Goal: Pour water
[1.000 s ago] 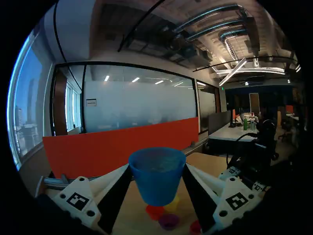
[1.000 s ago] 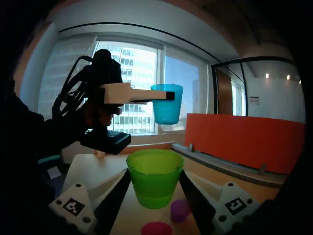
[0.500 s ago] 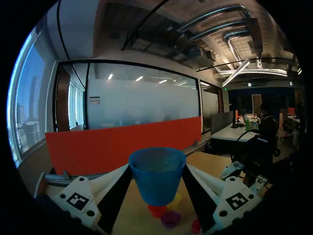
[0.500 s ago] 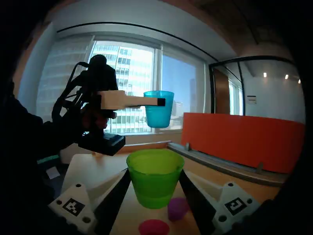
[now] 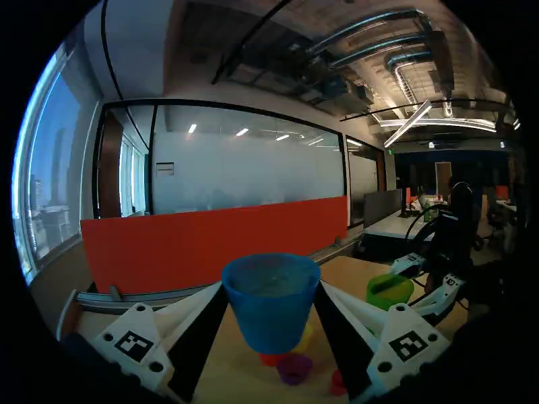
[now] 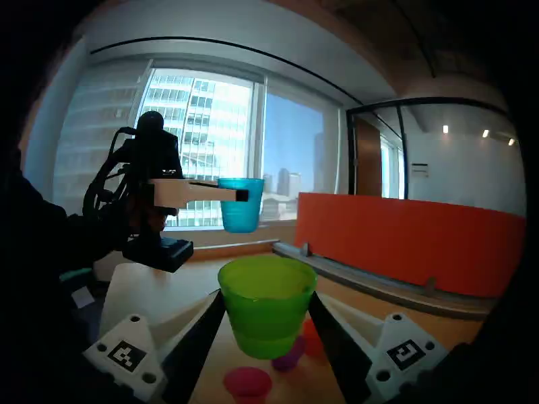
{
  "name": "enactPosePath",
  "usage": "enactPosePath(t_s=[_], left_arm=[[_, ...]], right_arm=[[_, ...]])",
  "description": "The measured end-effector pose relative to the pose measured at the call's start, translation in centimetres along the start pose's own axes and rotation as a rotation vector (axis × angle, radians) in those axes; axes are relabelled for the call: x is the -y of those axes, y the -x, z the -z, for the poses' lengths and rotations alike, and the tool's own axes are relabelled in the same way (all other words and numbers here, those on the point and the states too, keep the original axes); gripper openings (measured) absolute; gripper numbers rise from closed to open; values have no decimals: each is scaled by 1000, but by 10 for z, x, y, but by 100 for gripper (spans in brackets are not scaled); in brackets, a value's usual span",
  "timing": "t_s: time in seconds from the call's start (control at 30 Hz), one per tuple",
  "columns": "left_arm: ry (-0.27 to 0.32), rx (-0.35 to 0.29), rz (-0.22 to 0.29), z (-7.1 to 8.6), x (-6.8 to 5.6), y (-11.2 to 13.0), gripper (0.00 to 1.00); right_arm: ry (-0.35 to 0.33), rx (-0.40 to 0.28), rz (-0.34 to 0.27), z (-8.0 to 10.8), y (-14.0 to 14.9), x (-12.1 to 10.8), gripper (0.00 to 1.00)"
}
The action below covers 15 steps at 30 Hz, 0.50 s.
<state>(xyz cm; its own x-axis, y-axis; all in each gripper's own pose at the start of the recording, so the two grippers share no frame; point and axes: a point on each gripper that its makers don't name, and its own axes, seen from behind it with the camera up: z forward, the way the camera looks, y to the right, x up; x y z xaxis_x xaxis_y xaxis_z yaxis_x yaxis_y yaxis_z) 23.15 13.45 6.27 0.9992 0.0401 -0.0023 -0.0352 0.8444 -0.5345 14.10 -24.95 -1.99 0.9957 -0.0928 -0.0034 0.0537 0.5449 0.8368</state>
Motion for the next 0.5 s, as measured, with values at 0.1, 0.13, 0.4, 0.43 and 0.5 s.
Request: enactPosePath(t_s=[0.1, 0.13, 0.4, 0.43, 0.5], left_arm=[[2, 3, 1, 2, -1, 4, 85], [3, 5, 0, 3, -1, 6, 85], [3, 25, -20, 8, -2, 20, 85], [2, 24, -21, 9, -2, 21, 85], [0, 21, -24, 10, -2, 22, 85]], right_arm=[[16, 4, 6, 7, -1, -6, 87], [21, 5, 7, 9, -2, -8, 87], [66, 11, 2, 26, -2, -24, 87], [72, 12, 2, 28, -2, -26, 87], [83, 12, 1, 32, -2, -30, 87]])
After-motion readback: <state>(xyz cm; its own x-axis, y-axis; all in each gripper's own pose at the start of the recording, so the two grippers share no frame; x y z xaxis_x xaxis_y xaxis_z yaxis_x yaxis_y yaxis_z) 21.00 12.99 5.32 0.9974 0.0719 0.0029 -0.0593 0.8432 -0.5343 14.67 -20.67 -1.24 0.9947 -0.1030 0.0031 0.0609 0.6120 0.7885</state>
